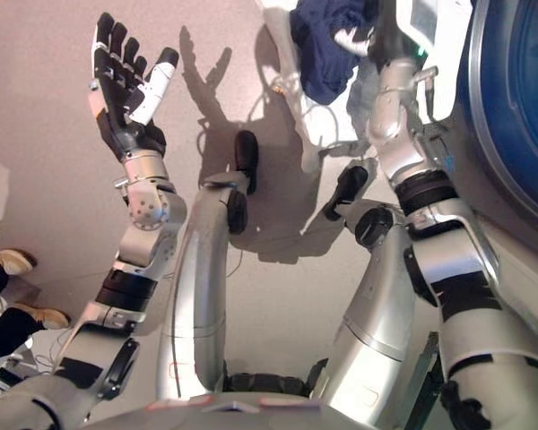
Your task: Put the clothes in the basket into the washing machine.
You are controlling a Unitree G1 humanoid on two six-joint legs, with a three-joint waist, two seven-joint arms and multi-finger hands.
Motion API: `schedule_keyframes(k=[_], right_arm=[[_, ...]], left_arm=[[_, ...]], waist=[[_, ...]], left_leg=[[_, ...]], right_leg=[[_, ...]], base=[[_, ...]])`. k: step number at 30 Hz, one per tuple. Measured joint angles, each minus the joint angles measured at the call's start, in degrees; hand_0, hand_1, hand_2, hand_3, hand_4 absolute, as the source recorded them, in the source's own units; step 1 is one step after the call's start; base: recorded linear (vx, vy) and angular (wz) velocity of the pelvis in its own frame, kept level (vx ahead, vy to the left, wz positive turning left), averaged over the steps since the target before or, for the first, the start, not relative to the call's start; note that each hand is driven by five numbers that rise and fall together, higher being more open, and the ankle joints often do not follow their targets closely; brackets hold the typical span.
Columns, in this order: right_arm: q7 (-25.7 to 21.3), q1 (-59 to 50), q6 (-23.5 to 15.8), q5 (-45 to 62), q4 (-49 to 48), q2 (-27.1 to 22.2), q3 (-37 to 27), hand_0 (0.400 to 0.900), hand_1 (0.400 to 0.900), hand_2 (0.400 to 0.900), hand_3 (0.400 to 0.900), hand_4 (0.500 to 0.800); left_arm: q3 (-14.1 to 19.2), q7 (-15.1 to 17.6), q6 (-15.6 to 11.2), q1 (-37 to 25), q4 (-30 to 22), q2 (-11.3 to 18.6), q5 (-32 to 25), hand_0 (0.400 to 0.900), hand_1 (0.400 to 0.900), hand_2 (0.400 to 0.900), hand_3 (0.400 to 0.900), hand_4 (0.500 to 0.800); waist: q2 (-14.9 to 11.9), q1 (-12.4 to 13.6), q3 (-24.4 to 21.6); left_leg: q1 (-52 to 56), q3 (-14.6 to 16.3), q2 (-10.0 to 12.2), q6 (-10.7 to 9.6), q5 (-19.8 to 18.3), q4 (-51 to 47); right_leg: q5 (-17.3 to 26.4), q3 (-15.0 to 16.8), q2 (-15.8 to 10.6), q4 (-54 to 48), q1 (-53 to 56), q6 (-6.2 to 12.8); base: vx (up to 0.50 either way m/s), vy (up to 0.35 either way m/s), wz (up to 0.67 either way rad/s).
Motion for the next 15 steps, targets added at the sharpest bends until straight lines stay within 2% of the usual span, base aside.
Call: schedule_keyframes(k=[6, 15], right_arm=[[1.5, 1.1, -0.2, 0.0, 0.7, 2.6, 0.4, 0.9, 0.9, 0.9, 0.9, 0.8], [2.6, -1.6, -0.3, -0.1, 0.8, 3.0, 1.5, 0.9, 0.9, 0.9, 0.9, 0.8]], left_arm=[[0.7, -0.1, 0.0, 0.4, 0.0, 0.0, 0.0, 0.9, 0.9, 0.9, 0.9, 0.8], [0.8, -0.5, 0.0, 0.3, 0.0, -0.1, 0.0, 0.9, 0.9, 0.9, 0.9, 0.8]], waist=[[0.0, -1.3, 0.0], [0.0, -1.2, 0.0]], left_leg=[[0.0, 0.2, 0.5, 0.1, -0.2, 0.0], [0.1, 0.1, 0.5, 0.0, -0.2, -0.2]], right_leg=[[0.2, 0.0, 0.4, -0.4, 0.1, 0.26], [0.3, -0.1, 0.4, -0.5, 0.1, 0.41]], base=[[0.0, 0.002, -0.01], [0.0, -0.012, 0.04]])
